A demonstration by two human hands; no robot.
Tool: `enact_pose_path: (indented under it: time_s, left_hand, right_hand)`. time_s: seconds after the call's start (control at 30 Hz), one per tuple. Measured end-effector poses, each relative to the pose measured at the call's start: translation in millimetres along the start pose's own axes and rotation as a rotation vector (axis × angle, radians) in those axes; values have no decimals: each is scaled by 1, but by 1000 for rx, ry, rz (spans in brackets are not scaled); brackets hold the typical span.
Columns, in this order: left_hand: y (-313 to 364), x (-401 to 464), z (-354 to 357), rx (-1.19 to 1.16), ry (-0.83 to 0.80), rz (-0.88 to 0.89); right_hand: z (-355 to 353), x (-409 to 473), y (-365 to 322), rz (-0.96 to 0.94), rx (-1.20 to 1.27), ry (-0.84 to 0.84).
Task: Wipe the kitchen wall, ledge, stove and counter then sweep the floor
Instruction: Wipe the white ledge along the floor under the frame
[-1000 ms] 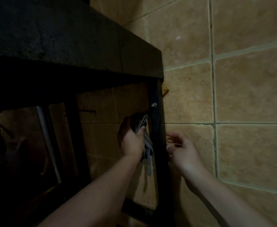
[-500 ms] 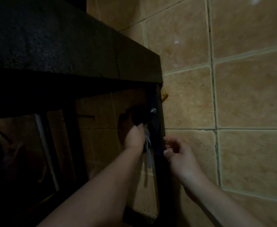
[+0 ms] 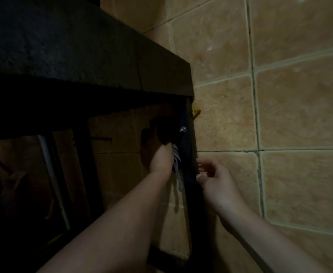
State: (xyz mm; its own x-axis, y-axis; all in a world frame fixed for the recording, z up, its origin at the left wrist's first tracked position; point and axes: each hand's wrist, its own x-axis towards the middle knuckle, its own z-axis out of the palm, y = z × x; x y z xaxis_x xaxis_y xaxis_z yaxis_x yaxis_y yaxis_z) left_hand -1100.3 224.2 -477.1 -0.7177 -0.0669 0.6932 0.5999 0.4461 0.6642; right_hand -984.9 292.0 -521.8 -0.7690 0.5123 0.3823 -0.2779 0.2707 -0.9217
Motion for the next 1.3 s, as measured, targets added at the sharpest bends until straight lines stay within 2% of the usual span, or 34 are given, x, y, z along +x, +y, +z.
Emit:
enact_pose_path:
  time_s: [0.17,0.3,0.37,0.77,0.83,0.93,1.0,1.3]
  left_hand:
    - [-30,-27,10,-48,-98,-49]
    - [-57,-69,15,-21,-47,200]
    - [-72,-85,19,28,-75,242]
    - [-131,-139,22,222,-427,173]
    - [-133,-133,19,204,-429,176]
    - [-131,-122,18,129,-318,182]
    - [-132,-121,18,136,-304,213]
    - [-166,-142,21,364,-569,298]
  right_hand:
    - [1,-10,30,24,9,-14]
    - [2,-19,52,87,28,-32]
    - [1,-23,61,100,33,-45]
    - [4,-48,93,165,-16,-50]
    - [5,-48,93,164,-19,-35]
    - [6,-44,95,166,12,-10]
    - [8,-42,98,169,10,-11]
    - [6,-51,123,219,9,-50]
